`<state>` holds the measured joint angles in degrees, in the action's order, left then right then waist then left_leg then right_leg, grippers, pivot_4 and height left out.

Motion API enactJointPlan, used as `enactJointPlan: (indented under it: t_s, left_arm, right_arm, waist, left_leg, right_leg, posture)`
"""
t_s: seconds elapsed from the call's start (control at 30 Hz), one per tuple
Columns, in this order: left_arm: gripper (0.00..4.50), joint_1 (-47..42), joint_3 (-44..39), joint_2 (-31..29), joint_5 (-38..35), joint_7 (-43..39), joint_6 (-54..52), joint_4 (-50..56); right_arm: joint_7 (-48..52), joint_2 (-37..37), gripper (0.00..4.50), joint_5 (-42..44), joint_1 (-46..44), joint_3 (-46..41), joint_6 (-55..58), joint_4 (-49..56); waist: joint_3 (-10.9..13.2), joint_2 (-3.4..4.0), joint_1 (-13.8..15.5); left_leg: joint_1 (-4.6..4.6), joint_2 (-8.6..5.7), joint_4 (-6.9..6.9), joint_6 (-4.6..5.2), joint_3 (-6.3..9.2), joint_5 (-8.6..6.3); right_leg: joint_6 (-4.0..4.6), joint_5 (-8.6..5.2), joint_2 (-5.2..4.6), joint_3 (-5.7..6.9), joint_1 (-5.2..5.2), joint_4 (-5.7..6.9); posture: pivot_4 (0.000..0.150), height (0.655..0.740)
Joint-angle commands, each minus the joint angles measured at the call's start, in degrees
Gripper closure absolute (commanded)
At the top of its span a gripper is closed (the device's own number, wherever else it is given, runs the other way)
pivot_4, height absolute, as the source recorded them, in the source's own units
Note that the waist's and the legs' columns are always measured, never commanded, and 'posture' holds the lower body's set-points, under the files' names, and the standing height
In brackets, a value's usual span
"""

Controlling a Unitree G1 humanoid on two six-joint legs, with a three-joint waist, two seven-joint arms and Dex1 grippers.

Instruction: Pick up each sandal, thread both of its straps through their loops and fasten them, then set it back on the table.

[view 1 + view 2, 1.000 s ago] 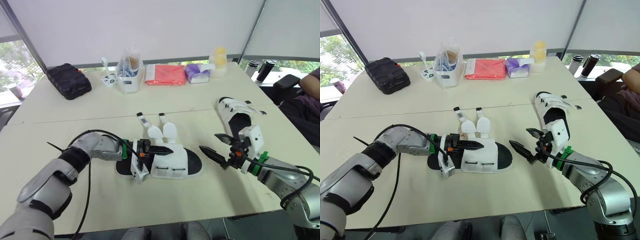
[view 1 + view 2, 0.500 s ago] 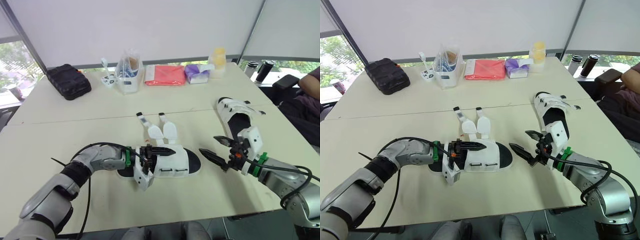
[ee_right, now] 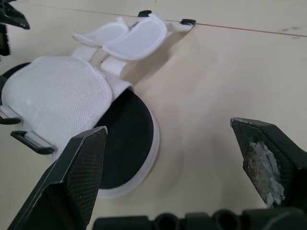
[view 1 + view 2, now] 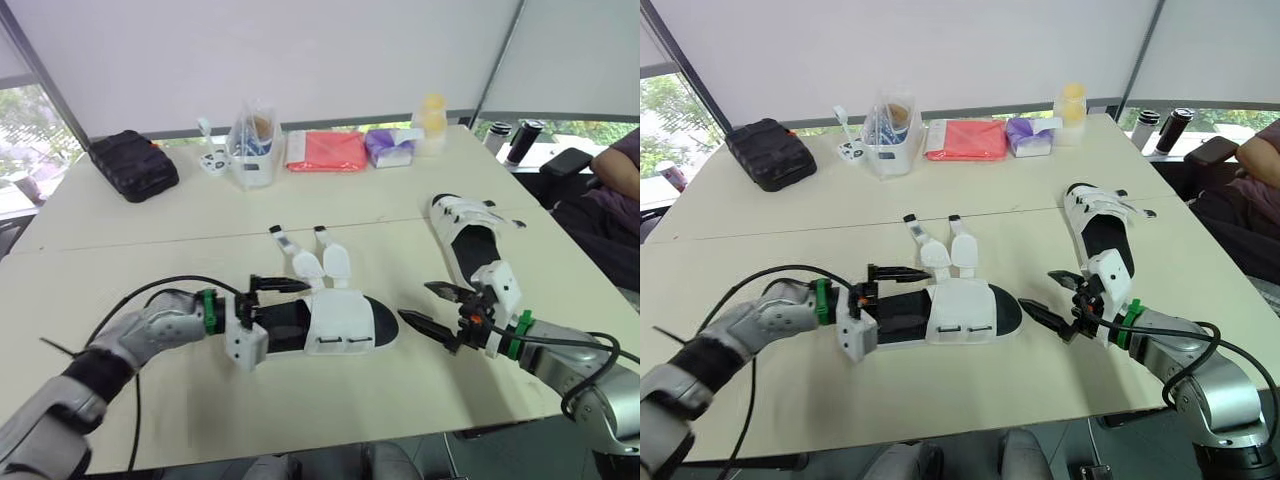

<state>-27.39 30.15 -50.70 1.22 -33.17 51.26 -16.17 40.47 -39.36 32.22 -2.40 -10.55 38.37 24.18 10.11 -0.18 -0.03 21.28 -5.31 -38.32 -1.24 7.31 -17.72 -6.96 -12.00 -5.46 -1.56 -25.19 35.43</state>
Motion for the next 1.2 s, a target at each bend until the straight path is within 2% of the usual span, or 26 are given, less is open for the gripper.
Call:
enactJointPlan:
  t_s: [0.03,0.1,0.17,0.3,0.37,0.47,0.63,0.67,0.7,1.2]
  left_arm:
    - [0.02,2.89,-6.11,-2.06,-12.51,-5.81,-10.48,6.17]
    - [0.02,5.90,-11.79,-1.60,-21.38,-5.78,-21.99,8.54]
    - [0.02,7.31,-15.69,-0.39,-24.91,-5.60,-29.28,10.38]
    - [0.02,6.33,-24.55,4.52,-43.80,-0.16,-57.40,15.26]
    - [0.02,5.62,-28.20,6.39,-51.13,1.28,-67.79,16.67]
    - [0.00,5.12,-32.33,9.40,-54.35,1.91,-73.98,17.44]
    - [0.00,5.86,-35.23,13.85,-51.65,2.26,-77.18,15.59]
    - [0.00,6.14,-35.56,14.47,-51.62,1.89,-78.19,15.58]
    - [0.00,6.46,-35.51,14.55,-51.15,0.90,-79.00,15.81]
    - [0.00,6.87,-36.10,16.33,-45.08,-4.96,-83.42,16.55]
  right_arm:
    - [1.27,-0.83,0.00,-0.18,-0.62,-0.54,-1.56,0.00]
    - [2.02,-1.09,0.00,-0.44,-0.91,-0.44,-1.93,-0.72]
    - [2.57,-1.24,0.00,-0.67,-1.16,-0.45,-2.20,-1.24]
    - [5.30,-3.26,0.00,-1.24,-2.40,0.02,-3.34,-1.97]
    - [7.60,-4.85,0.00,-1.65,-2.92,0.59,-4.23,-2.22]
    - [10.64,-6.40,0.91,-2.66,-3.85,1.76,-6.50,-3.13]
    - [15.95,-7.45,3.46,-6.60,-7.61,7.49,-11.75,-6.90]
    - [17.00,-7.27,4.09,-7.53,-8.67,8.93,-12.89,-8.08]
    - [17.98,-7.01,4.46,-8.44,-9.86,10.22,-13.98,-9.38]
    - [26.21,-2.06,4.46,-16.89,-18.64,21.36,-25.76,-23.41]
  waist:
    - [0.00,0.00,0.33]
    - [0.00,0.00,0.38]
    - [0.00,0.00,0.34]
    - [0.00,-0.01,0.38]
    - [0.00,-0.01,0.27]
    - [0.00,-0.01,0.18]
    - [0.00,-0.02,0.05]
    - [0.00,-0.02,0.07]
    - [0.00,-0.02,0.05]
    - [0.00,-0.02,0.26]
  left_leg:
    - [0.00,-0.01,-0.01,0.01,0.04,0.00]
    - [-0.01,-0.01,-0.02,0.02,0.03,-0.01]
    - [-0.02,-0.01,-0.02,0.03,0.06,-0.02]
    - [-0.03,-0.01,-0.06,0.03,0.06,-0.01]
    - [-0.02,-0.01,-0.09,0.03,0.07,-0.02]
    - [-0.02,0.01,-0.10,0.00,0.09,0.00]
    - [-0.05,0.02,-0.10,-0.24,0.05,0.13]
    - [-0.05,0.02,-0.10,-0.25,0.04,0.14]
    - [-0.05,0.02,-0.10,-0.27,0.05,0.15]
    - [-0.01,0.01,-0.09,-0.37,0.05,0.20]
  right_leg:
    - [0.00,0.00,0.00,0.01,0.02,0.00]
    - [0.00,0.00,0.00,0.01,0.05,0.00]
    - [0.00,0.00,0.01,0.02,0.04,0.02]
    - [0.00,0.00,0.02,0.04,0.06,0.04]
    - [0.00,0.00,0.02,0.03,0.05,0.05]
    - [0.01,0.00,0.05,0.04,0.05,0.06]
    - [0.02,0.00,0.07,0.03,0.06,0.06]
    - [0.02,0.01,0.07,0.03,0.06,0.06]
    - [0.03,0.01,0.07,0.03,0.06,0.06]
    - [0.04,0.01,0.04,0.02,0.03,0.03]
  posture:
    - [0.150,0.7400]
    - [0.150,0.7400]
    - [0.150,0.7400]
    - [0.150,0.7400]
    - [0.150,0.7400]
    - [0.150,0.7400]
    - [0.150,0.7400]
    - [0.150,0.7400]
    - [0.150,0.7400]
    - [0.150,0.7400]
